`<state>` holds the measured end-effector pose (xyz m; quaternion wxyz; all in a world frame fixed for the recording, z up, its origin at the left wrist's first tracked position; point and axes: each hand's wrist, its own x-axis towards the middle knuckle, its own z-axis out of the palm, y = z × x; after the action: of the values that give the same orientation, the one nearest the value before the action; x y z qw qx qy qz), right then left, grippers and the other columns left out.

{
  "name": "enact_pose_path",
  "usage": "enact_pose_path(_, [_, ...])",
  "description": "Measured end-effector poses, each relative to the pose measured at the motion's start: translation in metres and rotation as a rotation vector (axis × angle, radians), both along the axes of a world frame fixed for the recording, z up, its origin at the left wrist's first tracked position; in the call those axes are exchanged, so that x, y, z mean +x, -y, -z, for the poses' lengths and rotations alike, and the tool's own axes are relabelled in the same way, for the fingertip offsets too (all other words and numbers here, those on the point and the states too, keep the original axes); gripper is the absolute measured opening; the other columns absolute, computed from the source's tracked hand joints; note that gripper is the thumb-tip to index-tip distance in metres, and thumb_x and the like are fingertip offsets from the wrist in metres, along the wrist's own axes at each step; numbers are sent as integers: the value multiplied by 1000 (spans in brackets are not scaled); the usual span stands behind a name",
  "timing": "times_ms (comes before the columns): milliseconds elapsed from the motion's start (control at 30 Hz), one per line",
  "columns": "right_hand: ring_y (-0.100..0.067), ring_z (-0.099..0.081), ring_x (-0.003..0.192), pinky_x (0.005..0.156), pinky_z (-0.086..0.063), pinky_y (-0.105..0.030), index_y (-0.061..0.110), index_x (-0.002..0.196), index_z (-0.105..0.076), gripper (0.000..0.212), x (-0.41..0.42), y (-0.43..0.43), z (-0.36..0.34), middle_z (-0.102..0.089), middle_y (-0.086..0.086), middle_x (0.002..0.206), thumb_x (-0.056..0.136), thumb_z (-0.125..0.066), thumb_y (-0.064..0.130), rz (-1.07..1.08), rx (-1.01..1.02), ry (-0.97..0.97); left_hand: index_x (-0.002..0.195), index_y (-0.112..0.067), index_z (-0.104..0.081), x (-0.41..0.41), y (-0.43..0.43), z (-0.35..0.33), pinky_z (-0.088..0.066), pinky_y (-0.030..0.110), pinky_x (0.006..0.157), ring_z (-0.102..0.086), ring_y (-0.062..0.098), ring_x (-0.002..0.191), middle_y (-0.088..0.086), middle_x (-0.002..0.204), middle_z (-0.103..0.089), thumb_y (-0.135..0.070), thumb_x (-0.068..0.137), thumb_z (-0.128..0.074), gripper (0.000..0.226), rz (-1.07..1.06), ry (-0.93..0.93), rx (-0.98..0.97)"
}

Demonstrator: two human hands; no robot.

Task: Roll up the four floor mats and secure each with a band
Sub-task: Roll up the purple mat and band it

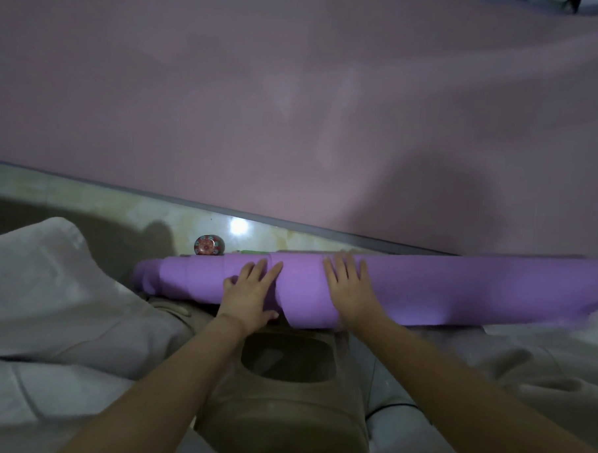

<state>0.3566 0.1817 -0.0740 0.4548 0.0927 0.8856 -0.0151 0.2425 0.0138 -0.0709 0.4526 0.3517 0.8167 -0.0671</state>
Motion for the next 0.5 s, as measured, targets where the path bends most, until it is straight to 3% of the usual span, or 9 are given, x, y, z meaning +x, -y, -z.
enact_pose_path(67, [-45,-57,112,87,-48,-58,0,127,-57,76,16,15,14,-58,-27,124,58,-80,22,-7,-13,-82,151,-34,5,-2,-2,5,-22,47,111,-4,26,145,1,160,0,-44,83,-66,99,40,36,-33])
enact_pose_path(100, [-44,-61,107,82,-51,-55,3,122,-62,58,23,17,21,-63,-25,117,67,-70,17,-27,-23,-123,151,-33,7,0,-4,7,-22,48,111,-3,27,146,2,160,2,-43,82,-67,101,65,47,-50])
enact_pose_path(167, [-40,-64,104,80,-53,-51,7,122,-60,49,21,10,37,-66,-21,113,74,-53,17,-36,-34,-207,151,-30,10,1,-8,12,-23,48,111,-2,28,146,3,160,5,-38,82,-69,105,103,29,-75])
enact_pose_path(200, [-38,-65,103,79,-54,-50,7,122,-61,54,13,4,40,-67,-20,113,70,-61,21,-29,-34,-199,151,-29,11,-2,-10,14,-23,47,111,-2,27,146,3,160,5,-36,82,-69,106,113,13,-79])
enact_pose_path(267, [-38,-63,104,82,-53,-49,3,124,-61,84,-7,-3,40,-64,-21,117,47,-85,28,-14,-29,-137,150,-28,12,-10,-13,18,-23,45,110,-5,26,145,2,160,2,-34,81,-70,108,115,5,-79])
enact_pose_path(300, [-39,-58,111,90,-48,-49,1,133,-51,100,-17,-8,40,-57,-22,126,45,-88,30,-17,-37,-91,150,-27,13,-14,-14,19,-23,45,110,-6,25,145,2,160,0,-33,81,-71,109,118,5,-79])
enact_pose_path(367, [-37,-41,124,104,-33,-46,0,146,-21,112,-30,-17,46,-36,-21,140,59,-84,33,-38,-94,-70,150,-25,16,-18,-15,21,-24,45,109,-6,26,145,4,159,-2,-33,80,-72,112,149,-19,-84])
enact_pose_path(500, [-32,-33,127,107,-27,-44,2,147,-11,117,-38,-30,49,-28,-17,143,62,-80,43,-63,-150,-60,147,-16,24,-4,-16,31,-23,52,107,-1,32,146,11,159,7,-42,79,-71,120,253,-118,-166])
